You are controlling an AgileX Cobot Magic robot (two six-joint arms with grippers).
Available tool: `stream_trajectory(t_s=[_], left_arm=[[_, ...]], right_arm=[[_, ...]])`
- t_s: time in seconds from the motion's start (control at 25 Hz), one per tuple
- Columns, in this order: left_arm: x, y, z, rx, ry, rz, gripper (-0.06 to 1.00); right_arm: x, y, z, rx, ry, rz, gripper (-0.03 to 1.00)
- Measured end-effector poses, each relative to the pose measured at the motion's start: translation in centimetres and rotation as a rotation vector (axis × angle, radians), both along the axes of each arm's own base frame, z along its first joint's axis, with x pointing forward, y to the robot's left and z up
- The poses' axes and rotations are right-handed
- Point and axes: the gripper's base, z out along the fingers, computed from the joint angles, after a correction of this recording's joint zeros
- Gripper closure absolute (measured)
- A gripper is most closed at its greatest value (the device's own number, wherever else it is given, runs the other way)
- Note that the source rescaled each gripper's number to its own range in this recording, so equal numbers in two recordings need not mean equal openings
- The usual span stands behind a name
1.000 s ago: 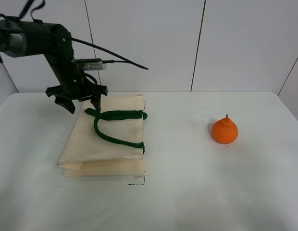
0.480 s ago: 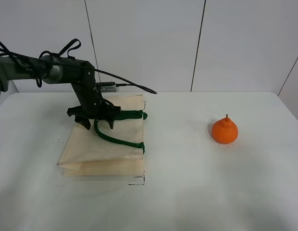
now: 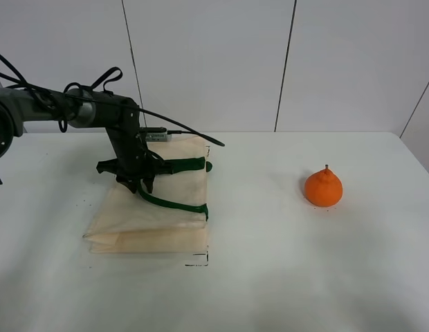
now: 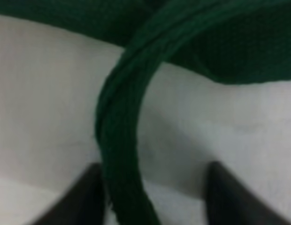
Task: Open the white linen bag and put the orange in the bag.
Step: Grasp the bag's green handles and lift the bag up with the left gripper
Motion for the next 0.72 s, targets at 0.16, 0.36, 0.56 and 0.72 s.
stream_trajectory(t_s=[0.16, 0.36, 0.56, 0.72], left_arm=[[-0.2, 0.1, 0.4, 0.008, 0.019, 0.002, 0.94], [-0.4, 0.2, 6.3, -0.013, -0.056, -0.003, 0.94], [-0.9, 0.4, 16.7, -0.054, -0.24, -0.057, 0.94], [-2.3, 0.9, 24.1, -0.073, -0.361, -0.091, 0.94]], right_arm=[[0.0, 0.0, 0.0, 0.0, 0.0, 0.0, -0.03], [0.0, 0.0, 0.0, 0.0, 0.0, 0.0, -0.03], [0.0, 0.0, 0.0, 0.0, 0.0, 0.0, -0.03], [0.0, 0.0, 0.0, 0.0, 0.0, 0.0, -0.03]])
